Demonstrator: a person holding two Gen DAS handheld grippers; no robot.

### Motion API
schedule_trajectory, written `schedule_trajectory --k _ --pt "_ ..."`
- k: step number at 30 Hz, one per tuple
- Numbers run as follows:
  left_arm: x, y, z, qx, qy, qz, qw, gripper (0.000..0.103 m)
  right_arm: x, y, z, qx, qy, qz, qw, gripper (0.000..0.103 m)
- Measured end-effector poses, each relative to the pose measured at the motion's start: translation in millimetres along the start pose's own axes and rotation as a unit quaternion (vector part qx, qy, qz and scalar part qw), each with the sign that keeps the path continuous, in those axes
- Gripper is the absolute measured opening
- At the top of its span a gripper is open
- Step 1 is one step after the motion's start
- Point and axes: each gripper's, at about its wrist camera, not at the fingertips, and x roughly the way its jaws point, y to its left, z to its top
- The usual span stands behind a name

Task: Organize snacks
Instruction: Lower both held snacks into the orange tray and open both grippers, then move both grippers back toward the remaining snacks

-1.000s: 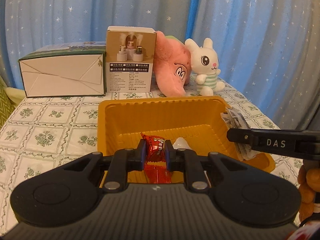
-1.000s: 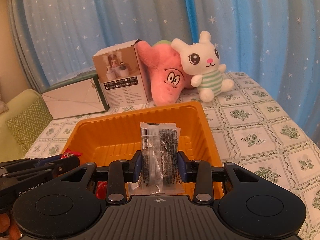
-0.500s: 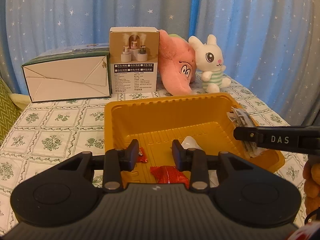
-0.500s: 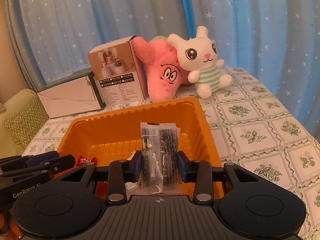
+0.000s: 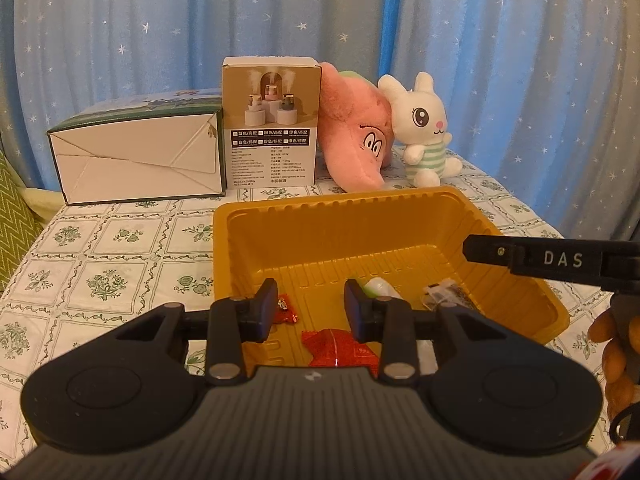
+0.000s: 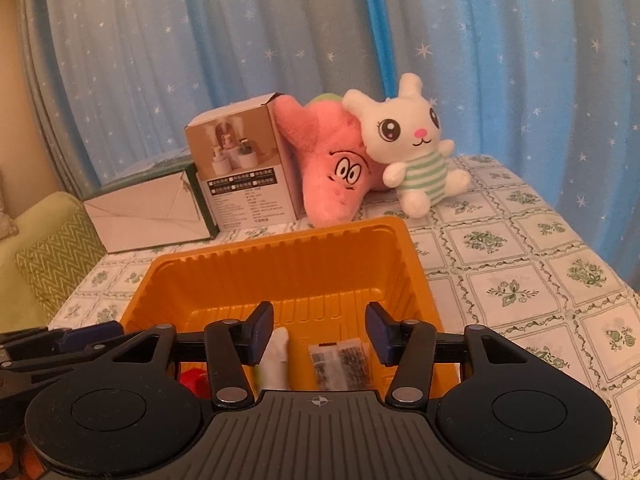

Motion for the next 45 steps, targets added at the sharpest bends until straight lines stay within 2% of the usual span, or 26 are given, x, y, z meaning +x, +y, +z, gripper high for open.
schedule_trajectory --k 10,18,25,30,38,45 --pt "-16 -6 -1 -0.001 -0.009 -0.013 0.9999 0.032 -18 -12 -1 0.005 -0.026 -0.031 0.999 0.051" --pt "-47 -19 -7 0.004 -0.022 -0.020 0.9995 0.032 -61 -7 -7 0.003 -0.059 -0.037 0.998 0.051" --pt "-94 -23 -27 -0.008 -0.031 -0.021 0.9993 0.032 -113 -2 -24 -0.005 -0.079 -0.038 0.996 0.051" --pt "-129 -29 -54 -0.016 -0.030 -0.020 0.9992 0.032 -154 -2 -54 -0.002 -0.082 -0.038 0.996 0.051" --pt "-186 -38 -105 -0.024 -0.024 -0.007 0.9994 0.035 -208 -4 -119 0.014 -0.054 -0.042 0.998 0.051" --pt "-221 -41 -139 -0.037 -0.015 0.003 0.9992 0.037 -241 6 -155 0.020 -0.042 -0.037 0.998 0.051"
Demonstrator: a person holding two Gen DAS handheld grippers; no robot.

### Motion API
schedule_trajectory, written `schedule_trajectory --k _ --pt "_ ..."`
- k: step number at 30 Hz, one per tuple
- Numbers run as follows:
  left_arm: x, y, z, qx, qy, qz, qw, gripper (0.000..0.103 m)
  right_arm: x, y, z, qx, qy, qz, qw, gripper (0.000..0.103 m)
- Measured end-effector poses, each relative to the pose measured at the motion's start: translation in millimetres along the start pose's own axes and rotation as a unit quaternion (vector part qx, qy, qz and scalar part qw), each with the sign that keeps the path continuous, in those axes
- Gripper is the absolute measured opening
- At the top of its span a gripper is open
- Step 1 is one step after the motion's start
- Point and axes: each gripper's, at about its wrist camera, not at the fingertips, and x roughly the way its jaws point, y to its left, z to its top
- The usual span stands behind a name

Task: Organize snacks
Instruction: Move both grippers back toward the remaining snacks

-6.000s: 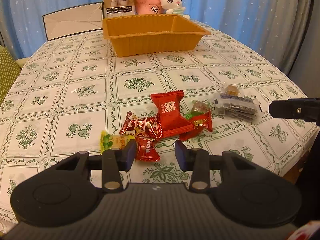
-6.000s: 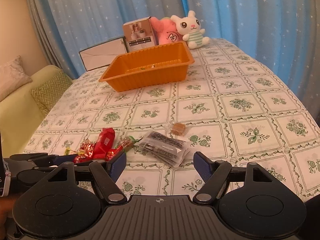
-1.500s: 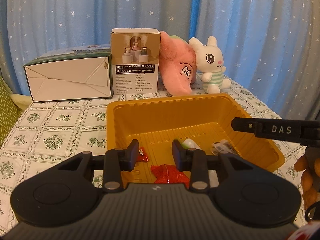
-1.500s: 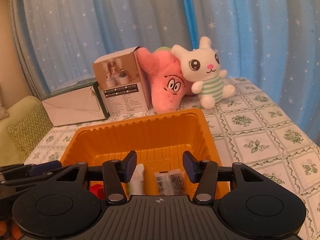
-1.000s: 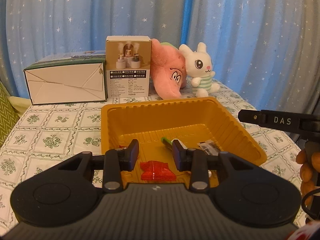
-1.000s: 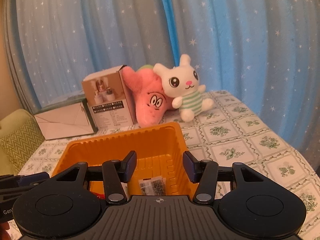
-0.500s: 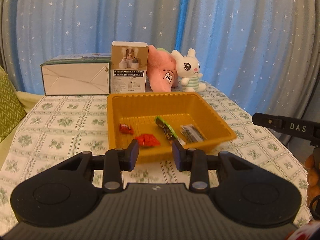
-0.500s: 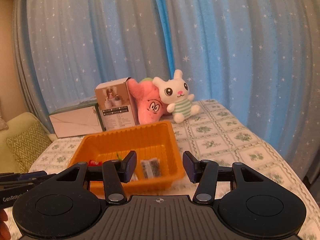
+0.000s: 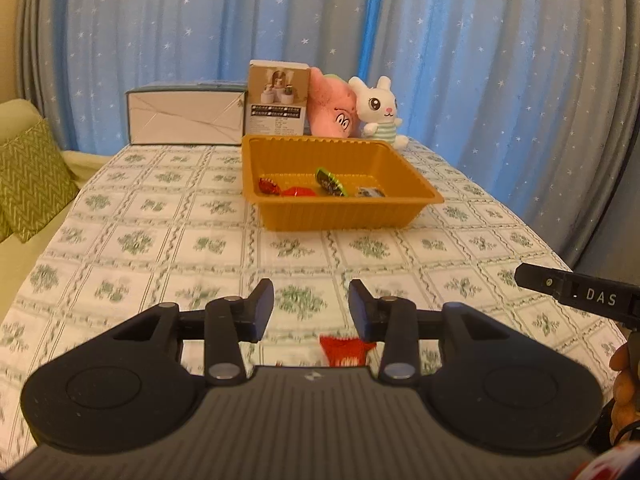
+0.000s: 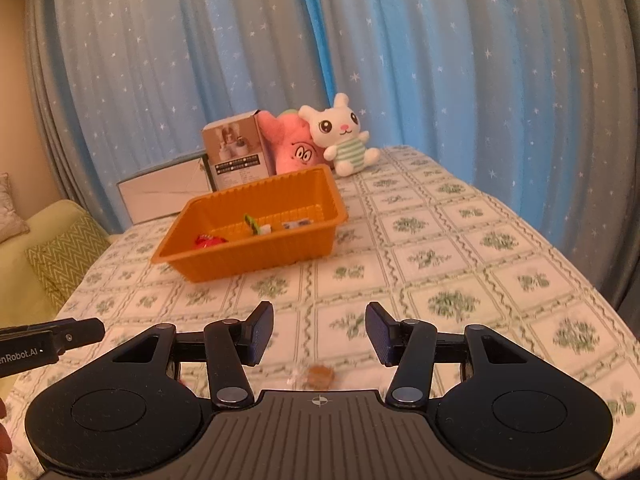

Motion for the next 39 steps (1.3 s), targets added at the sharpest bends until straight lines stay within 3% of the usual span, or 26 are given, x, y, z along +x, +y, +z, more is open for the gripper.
schedule_trajectory --k 11,21,27,32,39 --pt "-10 8 -48 0.004 0.047 0.033 0.9983 0.038 -22 15 -50 -0.008 0.048 0.018 0.999 0.051" --pt "6 13 -59 0.015 0.072 0.045 0.9962 0.039 -14 18 -59 -0.019 0.064 0.021 0.998 0.051" --pt "20 19 -64 0.046 0.079 0.060 0.9940 0.039 -8 15 -62 -0.018 0.074 0.019 0.997 0.051" --pt "29 23 -64 0.049 0.085 0.037 0.9945 0.044 -5 14 -64 -0.017 0.081 0.015 0.996 0.051" --pt "33 19 -68 0.059 0.087 0.034 0.9938 0.046 -2 13 -66 -0.017 0.085 0.011 0.996 0.051"
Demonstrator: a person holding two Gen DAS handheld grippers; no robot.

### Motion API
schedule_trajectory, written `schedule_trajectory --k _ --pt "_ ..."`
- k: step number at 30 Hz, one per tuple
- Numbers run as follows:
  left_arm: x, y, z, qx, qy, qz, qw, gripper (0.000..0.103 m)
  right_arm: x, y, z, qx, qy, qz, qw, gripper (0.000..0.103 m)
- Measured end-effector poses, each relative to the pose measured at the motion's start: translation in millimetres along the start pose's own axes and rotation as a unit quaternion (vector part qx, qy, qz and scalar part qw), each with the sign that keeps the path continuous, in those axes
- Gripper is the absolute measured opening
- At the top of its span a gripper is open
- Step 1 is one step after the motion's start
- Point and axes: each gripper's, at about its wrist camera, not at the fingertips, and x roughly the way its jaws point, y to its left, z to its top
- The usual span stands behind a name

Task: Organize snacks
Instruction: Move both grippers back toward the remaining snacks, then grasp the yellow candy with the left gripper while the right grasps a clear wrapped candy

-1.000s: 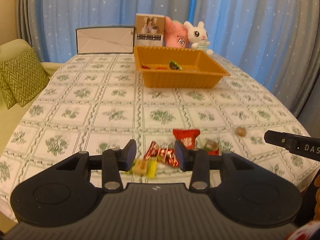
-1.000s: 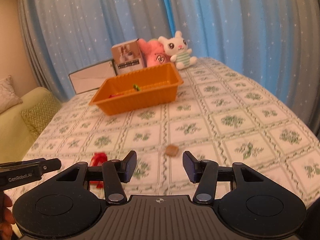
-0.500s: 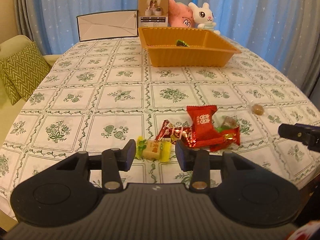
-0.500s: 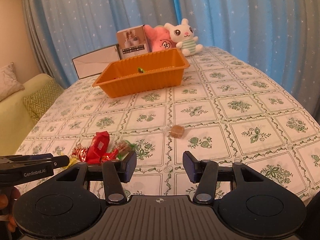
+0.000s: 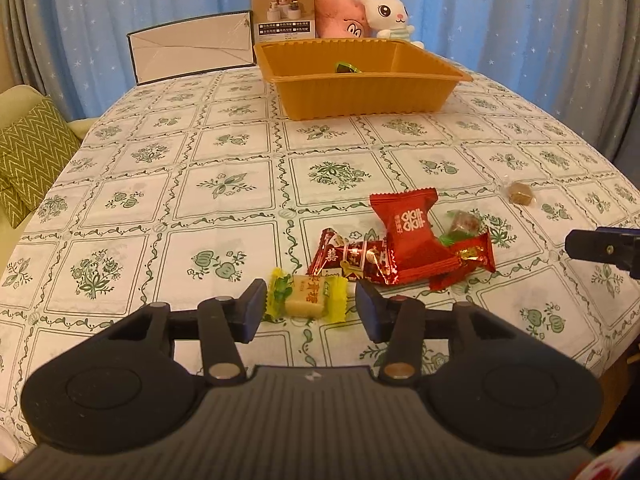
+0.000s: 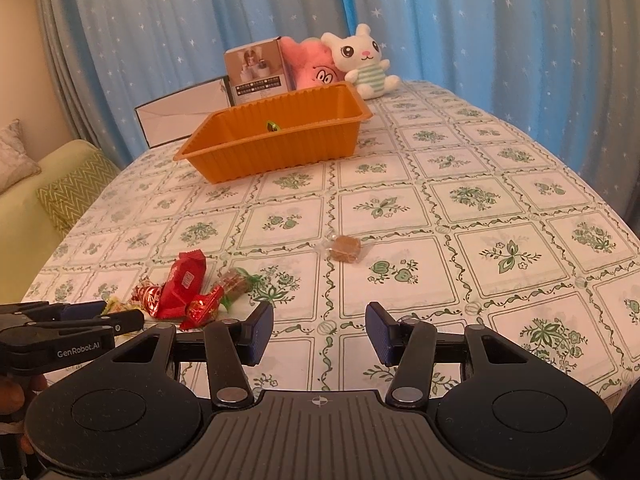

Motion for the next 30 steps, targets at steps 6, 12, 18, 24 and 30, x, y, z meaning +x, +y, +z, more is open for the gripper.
schedule_trajectory --k 6,12,18,24,30 --pt "0 4 0 -0.012 -0.001 -0.001 0.9999 0.031 1 -1 0 0.001 0.000 -0.001 1.000 0.051" --pt "-2 5 2 -0.019 0.002 -0.002 0.9998 0.023 1 -2 1 0.004 -0.003 -0.002 1.000 0.051" --pt "-8 7 7 -0.035 -0.007 -0.003 0.9993 0.023 1 -3 2 0.002 -0.003 -0.001 1.000 0.051" --pt "-12 9 16 -0.050 -0.014 -0.011 0.9986 0.023 8 -5 8 -0.009 0.001 -0.003 1.000 0.051" --pt "-14 10 27 -0.052 -0.021 -0.017 0.9983 0.023 27 -15 26 -0.053 0.011 -0.007 0.998 0.051"
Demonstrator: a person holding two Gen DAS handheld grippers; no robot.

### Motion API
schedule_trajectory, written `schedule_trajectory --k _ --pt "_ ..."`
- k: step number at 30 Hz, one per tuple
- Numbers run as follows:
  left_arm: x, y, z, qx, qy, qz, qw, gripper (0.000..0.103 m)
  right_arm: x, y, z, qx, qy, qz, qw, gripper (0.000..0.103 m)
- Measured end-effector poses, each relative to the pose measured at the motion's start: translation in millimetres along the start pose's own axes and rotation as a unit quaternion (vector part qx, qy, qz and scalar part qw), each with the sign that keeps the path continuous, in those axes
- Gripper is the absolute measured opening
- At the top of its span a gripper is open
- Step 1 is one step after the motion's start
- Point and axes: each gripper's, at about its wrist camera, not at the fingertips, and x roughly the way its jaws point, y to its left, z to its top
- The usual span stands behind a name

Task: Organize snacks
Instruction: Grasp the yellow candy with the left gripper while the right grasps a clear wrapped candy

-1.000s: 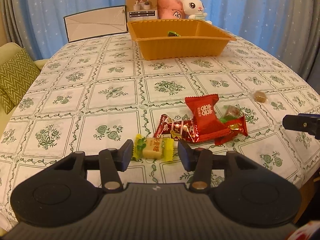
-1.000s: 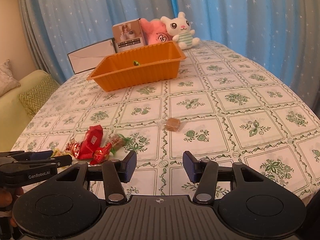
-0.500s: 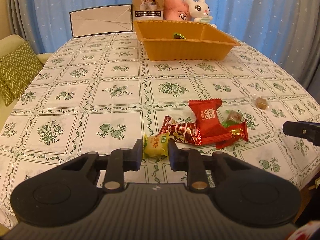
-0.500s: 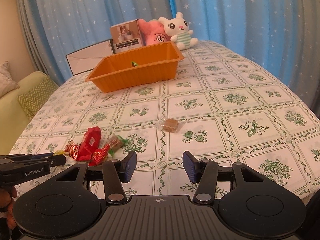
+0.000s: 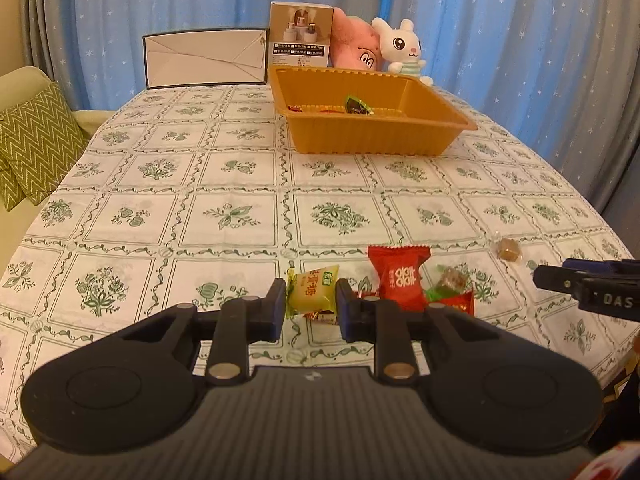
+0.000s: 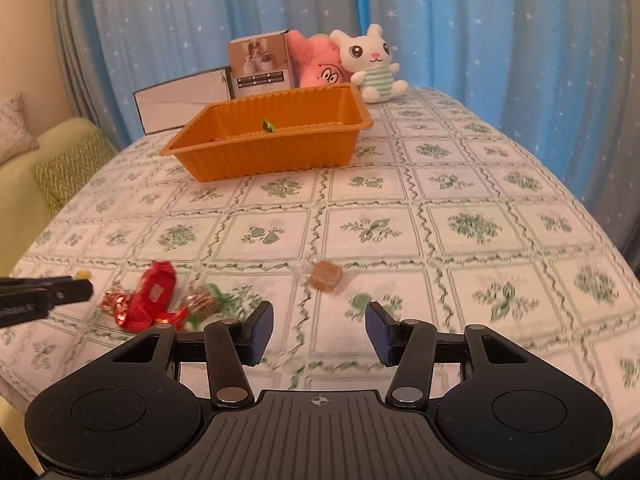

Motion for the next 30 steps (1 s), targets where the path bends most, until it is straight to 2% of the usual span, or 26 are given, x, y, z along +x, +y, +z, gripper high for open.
schedule_trajectory --k 9,19,21,24,30 --pt "11 -3 11 0.006 0.001 -0.007 1.0000 0.023 48 -17 17 -0.098 0.056 0.002 0.994 0.051" --pt "24 -7 14 0.003 0.008 -0.016 0.9998 0.023 66 -14 25 -0.133 0.041 0.029 0.990 0.050" --pt "25 -8 14 0.003 0.008 -0.017 0.9998 0.023 67 -14 25 -0.125 0.042 0.043 0.990 0.034" --pt "25 -8 14 0.001 0.008 -0.017 0.9998 0.023 66 -7 25 -0.137 0.041 0.047 0.989 0.024" --pt "19 -10 20 0.006 -0.001 -0.018 0.9998 0.023 58 -5 26 -0.121 0.031 0.043 0.991 0.021"
